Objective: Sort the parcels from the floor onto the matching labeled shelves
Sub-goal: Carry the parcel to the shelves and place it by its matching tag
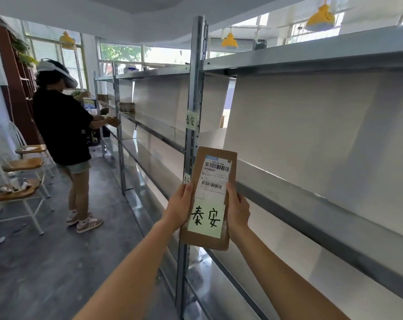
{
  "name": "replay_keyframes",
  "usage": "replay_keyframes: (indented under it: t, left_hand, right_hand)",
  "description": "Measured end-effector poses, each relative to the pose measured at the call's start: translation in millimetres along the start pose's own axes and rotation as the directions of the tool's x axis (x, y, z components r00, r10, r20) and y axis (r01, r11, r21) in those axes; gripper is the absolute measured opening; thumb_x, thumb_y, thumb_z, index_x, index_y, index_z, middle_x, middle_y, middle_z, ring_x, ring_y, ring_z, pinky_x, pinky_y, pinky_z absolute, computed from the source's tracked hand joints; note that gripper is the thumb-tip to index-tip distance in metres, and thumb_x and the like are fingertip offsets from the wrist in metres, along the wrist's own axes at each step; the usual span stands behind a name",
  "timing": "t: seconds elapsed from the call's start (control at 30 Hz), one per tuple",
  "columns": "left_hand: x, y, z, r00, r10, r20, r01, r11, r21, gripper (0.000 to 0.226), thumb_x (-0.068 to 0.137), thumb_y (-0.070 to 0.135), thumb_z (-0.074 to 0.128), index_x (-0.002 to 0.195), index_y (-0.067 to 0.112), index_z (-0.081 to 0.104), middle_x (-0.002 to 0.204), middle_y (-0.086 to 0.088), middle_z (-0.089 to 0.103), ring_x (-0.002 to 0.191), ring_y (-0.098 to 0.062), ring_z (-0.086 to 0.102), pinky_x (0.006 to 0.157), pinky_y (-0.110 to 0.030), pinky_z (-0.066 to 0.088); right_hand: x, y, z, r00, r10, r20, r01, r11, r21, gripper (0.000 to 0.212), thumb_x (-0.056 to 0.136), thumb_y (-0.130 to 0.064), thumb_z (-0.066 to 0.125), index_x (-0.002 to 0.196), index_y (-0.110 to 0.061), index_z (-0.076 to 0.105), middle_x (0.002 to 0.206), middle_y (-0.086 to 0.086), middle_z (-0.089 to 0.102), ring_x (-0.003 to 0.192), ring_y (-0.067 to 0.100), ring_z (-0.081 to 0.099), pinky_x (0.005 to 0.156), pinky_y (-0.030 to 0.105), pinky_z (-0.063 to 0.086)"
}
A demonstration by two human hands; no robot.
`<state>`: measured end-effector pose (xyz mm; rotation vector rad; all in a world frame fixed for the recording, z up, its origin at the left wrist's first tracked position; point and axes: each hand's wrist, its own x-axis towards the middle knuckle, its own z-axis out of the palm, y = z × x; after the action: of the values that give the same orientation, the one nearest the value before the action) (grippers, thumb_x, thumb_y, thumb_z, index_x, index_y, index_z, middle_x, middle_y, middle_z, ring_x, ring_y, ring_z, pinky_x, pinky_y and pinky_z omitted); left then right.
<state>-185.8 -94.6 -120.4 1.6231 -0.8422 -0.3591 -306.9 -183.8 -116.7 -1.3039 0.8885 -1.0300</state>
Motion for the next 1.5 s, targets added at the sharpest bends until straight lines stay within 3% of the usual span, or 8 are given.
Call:
replay_keyframes:
  t: [0.3,0.43,0.6,0.73,0.97,1.2,1.37,1.5]
  left_hand:
    - [58.7,-81.4,-20.3,0.995,-0.097,-0.034,0.098,0.994,0.044,0.036,0.103,0.05,0.029,0.11,0.026,0.055,0.094,0.0,0.068,0.091,-0.021,0.067,0.084,-0.038,0.055]
    - [84.9,-116.9,-28.5,0.988,-0.154,-0.009,0.154,0.984,0.089,0.037,0.102,0.052,0.029,0.112,0.028,0.055,0.096,-0.003,0.069,0.092,-0.022,0.068,0.086,-0.043,0.055]
    - [108.1,-145.3,-31.2,0.982,-0.187,0.038,0.183,0.979,0.087,0.036,0.104,0.048,0.03,0.115,0.025,0.055,0.092,0.002,0.068,0.087,-0.014,0.066,0.075,-0.03,0.053]
    - [134.3,-168.5,-36.4,0.976,-0.204,0.079,0.199,0.978,0.061,0.037,0.102,0.052,0.032,0.114,0.027,0.057,0.093,-0.003,0.072,0.086,-0.019,0.071,0.077,-0.037,0.058]
    - [164.7,-197.8,-49.5,0.954,-0.181,0.239,0.182,0.983,0.018,0.031,0.103,0.045,0.033,0.106,0.023,0.056,0.085,-0.006,0.073,0.078,-0.019,0.073,0.074,-0.038,0.061]
    - [187.0,-222.4,-75.5,0.839,-0.154,0.522,0.182,0.983,-0.003,0.029,0.102,0.05,0.032,0.108,0.029,0.051,0.087,-0.009,0.075,0.074,-0.019,0.075,0.067,-0.035,0.062]
    - [185.0,-223.0,-89.3,0.769,-0.111,0.629,0.165,0.986,-0.027,0.028,0.103,0.046,0.031,0.11,0.028,0.05,0.082,-0.004,0.073,0.067,-0.008,0.073,0.059,-0.02,0.056]
    - [175.6,-213.9,-89.6,0.713,-0.026,0.7,0.139,0.985,-0.105,0.028,0.104,0.042,0.031,0.106,0.023,0.051,0.084,-0.014,0.072,0.072,-0.02,0.074,0.062,-0.028,0.06]
  right_hand:
    - [51.6,78.2,70.4,0.996,0.091,0.001,-0.091,0.995,-0.036,0.044,0.095,-0.059,0.054,0.113,-0.02,0.065,0.103,0.003,0.073,0.09,0.017,0.07,0.065,0.023,0.049]
    - [67.9,104.0,93.4,0.992,0.13,-0.001,-0.129,0.989,-0.069,0.034,0.098,-0.054,0.051,0.101,-0.023,0.063,0.092,-0.003,0.071,0.079,0.008,0.067,0.062,0.02,0.045]
    - [84.7,124.6,112.0,0.988,0.152,-0.025,-0.154,0.984,-0.089,0.027,0.101,-0.048,0.05,0.093,-0.024,0.06,0.081,-0.011,0.065,0.073,0.001,0.06,0.06,0.015,0.038]
    - [99.2,137.6,128.3,0.985,0.154,-0.071,-0.16,0.984,-0.077,0.024,0.101,-0.044,0.053,0.085,-0.028,0.059,0.078,-0.012,0.066,0.071,0.001,0.06,0.059,0.015,0.038]
    - [102.2,163.5,162.8,0.955,0.174,-0.239,-0.203,0.974,-0.103,0.04,0.098,-0.053,0.053,0.106,-0.018,0.068,0.089,-0.002,0.075,0.078,0.01,0.07,0.061,0.02,0.045]
    - [78.3,178.2,202.6,0.86,0.214,-0.463,-0.25,0.968,-0.016,0.044,0.099,-0.047,0.056,0.107,-0.006,0.068,0.088,0.009,0.077,0.072,0.019,0.073,0.056,0.021,0.049]
    - [51.1,180.0,217.2,0.77,0.223,-0.597,-0.27,0.963,0.011,0.045,0.093,-0.053,0.061,0.109,-0.011,0.069,0.092,0.01,0.078,0.081,0.026,0.074,0.071,0.037,0.059]
    - [28.1,160.1,214.0,0.737,0.126,-0.664,-0.199,0.979,-0.034,0.037,0.096,-0.047,0.06,0.112,-0.014,0.066,0.093,0.007,0.076,0.082,0.022,0.073,0.068,0.032,0.057]
